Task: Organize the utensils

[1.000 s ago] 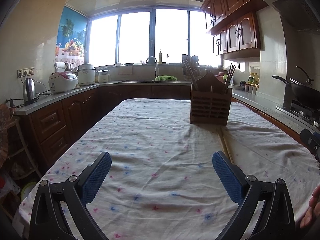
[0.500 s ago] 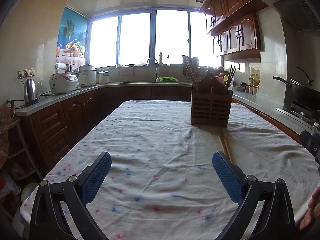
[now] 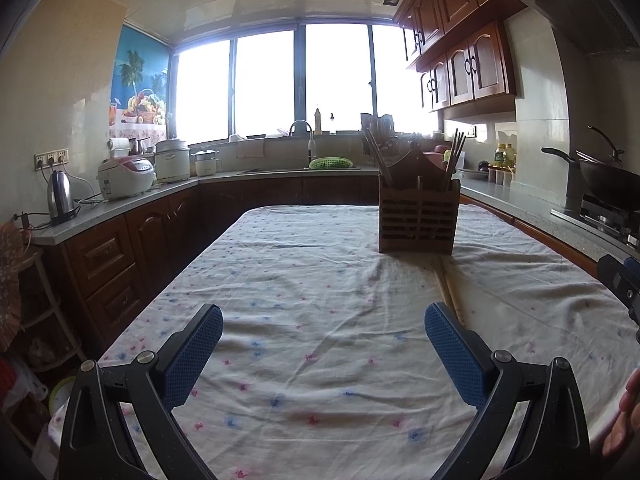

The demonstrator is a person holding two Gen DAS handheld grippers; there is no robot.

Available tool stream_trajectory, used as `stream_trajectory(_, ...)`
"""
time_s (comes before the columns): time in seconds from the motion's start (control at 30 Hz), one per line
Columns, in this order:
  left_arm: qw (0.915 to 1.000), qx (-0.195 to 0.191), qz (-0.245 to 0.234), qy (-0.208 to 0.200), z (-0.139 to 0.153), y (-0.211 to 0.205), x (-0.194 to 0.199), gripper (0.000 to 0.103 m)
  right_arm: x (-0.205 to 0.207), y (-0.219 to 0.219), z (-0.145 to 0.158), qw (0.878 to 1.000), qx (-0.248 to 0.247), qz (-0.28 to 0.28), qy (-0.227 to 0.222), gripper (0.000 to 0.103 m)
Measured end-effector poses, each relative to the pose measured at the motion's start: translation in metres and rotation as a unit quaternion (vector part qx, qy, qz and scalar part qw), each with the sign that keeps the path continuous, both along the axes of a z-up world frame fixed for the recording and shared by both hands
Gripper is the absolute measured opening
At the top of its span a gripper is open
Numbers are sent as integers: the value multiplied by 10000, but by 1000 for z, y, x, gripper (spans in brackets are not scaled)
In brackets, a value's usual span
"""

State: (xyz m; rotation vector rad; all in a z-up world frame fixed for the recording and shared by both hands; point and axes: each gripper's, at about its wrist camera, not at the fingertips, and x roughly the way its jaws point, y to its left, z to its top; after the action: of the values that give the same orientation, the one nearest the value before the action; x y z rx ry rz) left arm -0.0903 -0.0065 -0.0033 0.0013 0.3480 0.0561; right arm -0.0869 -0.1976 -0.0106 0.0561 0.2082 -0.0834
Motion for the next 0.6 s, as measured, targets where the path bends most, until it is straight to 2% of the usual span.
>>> stream_trajectory(0.6,10000,37,-43,29,2,-6,-2,102,-2,1,1,10000,8,60,3,103)
